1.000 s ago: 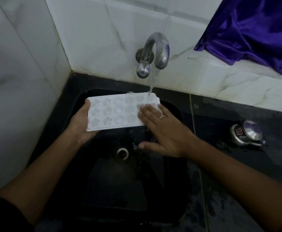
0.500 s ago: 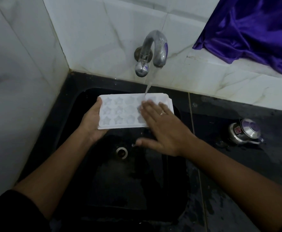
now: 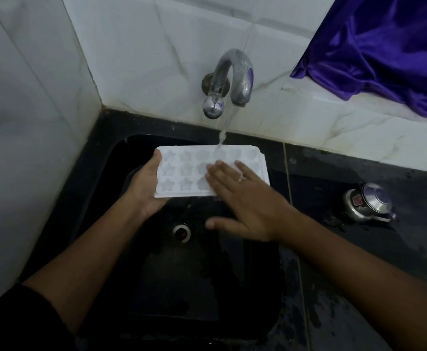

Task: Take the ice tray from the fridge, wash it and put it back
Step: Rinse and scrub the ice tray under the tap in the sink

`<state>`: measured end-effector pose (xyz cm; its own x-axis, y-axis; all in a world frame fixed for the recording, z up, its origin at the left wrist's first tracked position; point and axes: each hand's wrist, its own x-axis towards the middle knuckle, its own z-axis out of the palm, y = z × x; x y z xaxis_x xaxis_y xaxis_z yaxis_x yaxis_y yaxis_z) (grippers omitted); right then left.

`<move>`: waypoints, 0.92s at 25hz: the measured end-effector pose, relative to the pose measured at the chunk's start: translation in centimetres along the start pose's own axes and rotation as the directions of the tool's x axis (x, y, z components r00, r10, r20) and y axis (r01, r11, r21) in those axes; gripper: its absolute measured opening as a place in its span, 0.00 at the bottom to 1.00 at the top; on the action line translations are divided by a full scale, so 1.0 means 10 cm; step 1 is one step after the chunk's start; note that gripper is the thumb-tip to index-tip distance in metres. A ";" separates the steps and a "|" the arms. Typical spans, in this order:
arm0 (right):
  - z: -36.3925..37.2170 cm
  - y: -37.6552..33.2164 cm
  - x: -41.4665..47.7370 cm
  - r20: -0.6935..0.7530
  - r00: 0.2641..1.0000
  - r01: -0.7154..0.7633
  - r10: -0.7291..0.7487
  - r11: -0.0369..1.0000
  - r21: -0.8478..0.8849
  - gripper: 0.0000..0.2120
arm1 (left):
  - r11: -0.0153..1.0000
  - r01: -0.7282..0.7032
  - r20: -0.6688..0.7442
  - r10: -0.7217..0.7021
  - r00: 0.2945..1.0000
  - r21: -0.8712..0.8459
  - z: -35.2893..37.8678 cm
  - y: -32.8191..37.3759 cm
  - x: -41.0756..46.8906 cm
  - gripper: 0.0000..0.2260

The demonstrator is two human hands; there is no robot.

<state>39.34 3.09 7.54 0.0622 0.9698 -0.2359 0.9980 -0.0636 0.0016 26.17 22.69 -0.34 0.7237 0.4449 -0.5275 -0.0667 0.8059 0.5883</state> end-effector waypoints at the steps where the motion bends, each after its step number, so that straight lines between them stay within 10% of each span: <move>1: -0.04 0.06 0.06 -0.036 0.998 -0.056 0.056 0.998 0.012 0.47 | 1.000 0.009 0.020 -0.009 1.000 -0.001 0.04 -0.02 0.00 0.27; 23: 0.05 -0.25 0.07 0.009 1.000 0.024 -0.024 1.000 -0.003 0.48 | 0.999 0.030 -0.037 -0.032 0.999 -0.044 0.23 -0.20 0.09 0.28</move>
<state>36.92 3.81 6.86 0.0381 0.9689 -0.2445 0.9992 -0.0397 -0.0015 28.52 20.59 -0.59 0.6997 0.4331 -0.5682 -0.0750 0.8355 0.5444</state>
